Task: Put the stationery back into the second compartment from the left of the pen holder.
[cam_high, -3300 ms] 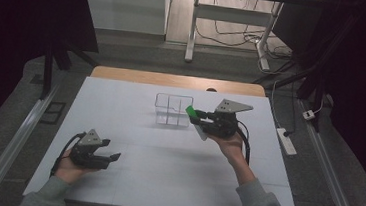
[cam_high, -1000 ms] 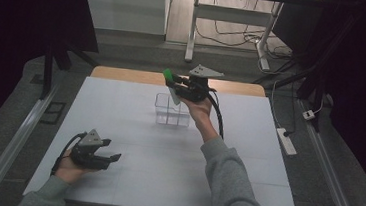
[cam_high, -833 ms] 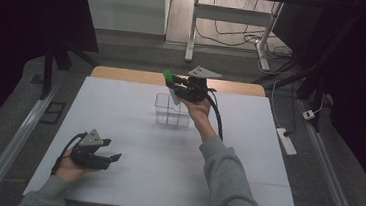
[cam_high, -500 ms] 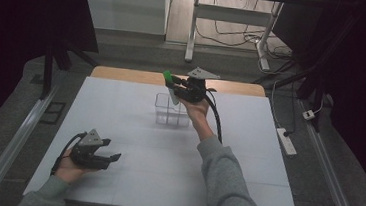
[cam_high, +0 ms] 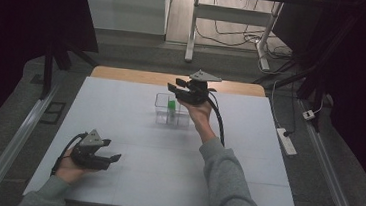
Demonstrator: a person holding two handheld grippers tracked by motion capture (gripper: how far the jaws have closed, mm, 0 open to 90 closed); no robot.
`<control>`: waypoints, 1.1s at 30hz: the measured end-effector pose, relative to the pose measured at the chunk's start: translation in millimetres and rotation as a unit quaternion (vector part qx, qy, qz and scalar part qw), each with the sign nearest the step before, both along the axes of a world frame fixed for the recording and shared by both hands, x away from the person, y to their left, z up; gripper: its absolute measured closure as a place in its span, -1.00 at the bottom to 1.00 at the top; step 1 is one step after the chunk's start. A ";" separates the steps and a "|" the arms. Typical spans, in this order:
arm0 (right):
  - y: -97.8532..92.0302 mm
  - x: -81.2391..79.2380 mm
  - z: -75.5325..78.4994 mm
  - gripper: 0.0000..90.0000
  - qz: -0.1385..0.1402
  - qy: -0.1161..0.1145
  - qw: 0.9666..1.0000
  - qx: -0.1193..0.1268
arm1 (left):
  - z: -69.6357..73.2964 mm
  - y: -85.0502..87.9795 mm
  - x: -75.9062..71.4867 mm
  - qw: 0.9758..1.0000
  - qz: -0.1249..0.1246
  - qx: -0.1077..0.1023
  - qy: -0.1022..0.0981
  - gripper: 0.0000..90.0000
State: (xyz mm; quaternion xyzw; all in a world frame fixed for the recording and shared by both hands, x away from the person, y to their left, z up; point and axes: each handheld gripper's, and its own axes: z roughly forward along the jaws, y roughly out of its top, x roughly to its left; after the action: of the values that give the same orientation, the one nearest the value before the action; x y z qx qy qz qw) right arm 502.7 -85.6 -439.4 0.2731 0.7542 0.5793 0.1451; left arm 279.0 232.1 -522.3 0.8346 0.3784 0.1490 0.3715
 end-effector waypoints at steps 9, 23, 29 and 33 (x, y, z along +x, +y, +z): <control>-17.0 -6.7 7.7 0.16 0.009 0.005 1.000 -0.010 | -0.9 -0.8 0.2 1.000 -0.002 0.009 -0.001 -0.35; -42.9 -32.2 15.5 0.14 0.014 -0.007 0.999 -0.031 | 0.8 0.2 0.5 1.000 0.006 0.000 -0.005 -0.35; -58.2 -51.5 10.6 0.13 0.017 -0.006 0.998 -0.056 | 1.2 1.3 0.8 1.000 0.005 -0.001 -0.007 -0.35; -70.9 -69.0 6.8 0.11 0.022 -0.004 0.998 -0.065 | 0.9 2.2 0.9 1.000 0.004 -0.005 -0.007 -0.36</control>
State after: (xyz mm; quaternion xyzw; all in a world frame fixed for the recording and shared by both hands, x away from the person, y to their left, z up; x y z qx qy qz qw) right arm 433.6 -156.5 -432.6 0.2444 0.7957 0.5327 0.1527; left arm 279.9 234.4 -521.3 0.8304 0.3796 0.1542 0.3774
